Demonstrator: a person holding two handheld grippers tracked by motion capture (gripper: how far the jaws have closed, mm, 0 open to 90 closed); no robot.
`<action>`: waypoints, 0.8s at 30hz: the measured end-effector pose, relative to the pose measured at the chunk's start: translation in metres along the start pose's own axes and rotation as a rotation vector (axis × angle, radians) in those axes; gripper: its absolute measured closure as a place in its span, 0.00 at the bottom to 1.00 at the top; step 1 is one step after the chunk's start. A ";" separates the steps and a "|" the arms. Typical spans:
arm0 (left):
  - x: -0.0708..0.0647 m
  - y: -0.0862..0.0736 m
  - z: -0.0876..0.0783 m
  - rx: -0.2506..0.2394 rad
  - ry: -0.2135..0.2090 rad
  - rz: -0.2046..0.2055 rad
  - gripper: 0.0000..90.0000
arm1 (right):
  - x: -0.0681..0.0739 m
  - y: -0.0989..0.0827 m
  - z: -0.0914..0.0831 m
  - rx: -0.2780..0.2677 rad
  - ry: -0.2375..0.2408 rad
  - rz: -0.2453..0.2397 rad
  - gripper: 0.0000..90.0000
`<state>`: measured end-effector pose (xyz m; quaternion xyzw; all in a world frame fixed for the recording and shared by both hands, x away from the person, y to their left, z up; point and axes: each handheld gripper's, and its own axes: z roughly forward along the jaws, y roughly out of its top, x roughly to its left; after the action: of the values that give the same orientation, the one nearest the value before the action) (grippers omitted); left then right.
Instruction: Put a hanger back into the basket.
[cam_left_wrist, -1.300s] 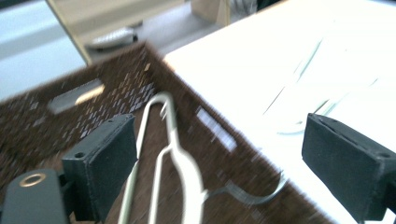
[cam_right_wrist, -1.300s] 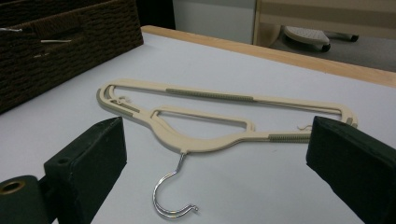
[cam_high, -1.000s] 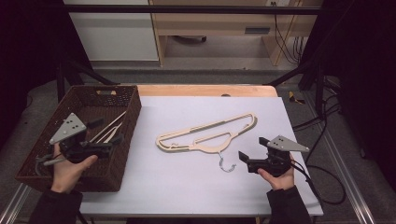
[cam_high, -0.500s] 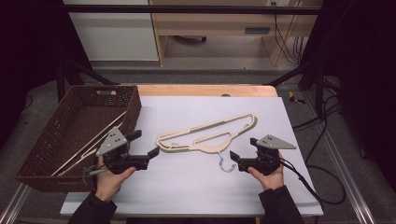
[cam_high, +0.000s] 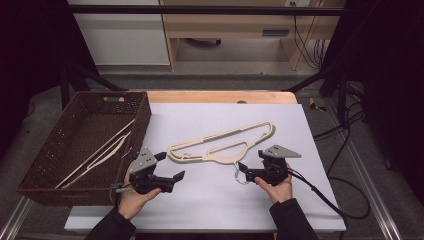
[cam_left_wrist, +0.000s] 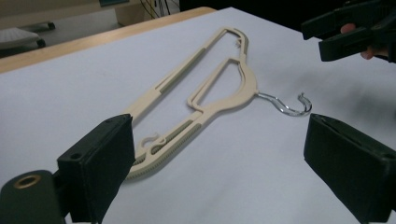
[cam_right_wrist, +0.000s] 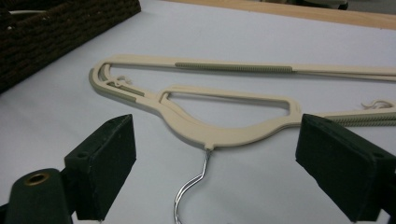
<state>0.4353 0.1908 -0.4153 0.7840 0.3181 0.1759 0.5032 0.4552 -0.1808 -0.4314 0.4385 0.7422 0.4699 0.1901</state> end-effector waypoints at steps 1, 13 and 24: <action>0.000 -0.001 0.001 0.008 0.002 0.007 0.09 | 0.000 -0.001 0.002 0.008 -0.004 0.003 0.16; 0.003 -0.010 0.011 0.039 0.004 0.004 0.10 | 0.005 -0.011 0.033 0.128 -0.025 0.020 0.42; 0.004 -0.011 0.011 0.037 0.003 0.001 0.11 | 0.006 -0.020 0.057 0.221 -0.023 0.020 0.68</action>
<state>0.4413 0.1892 -0.4301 0.7931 0.3217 0.1714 0.4880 0.4823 -0.1489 -0.4756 0.4694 0.7828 0.3822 0.1445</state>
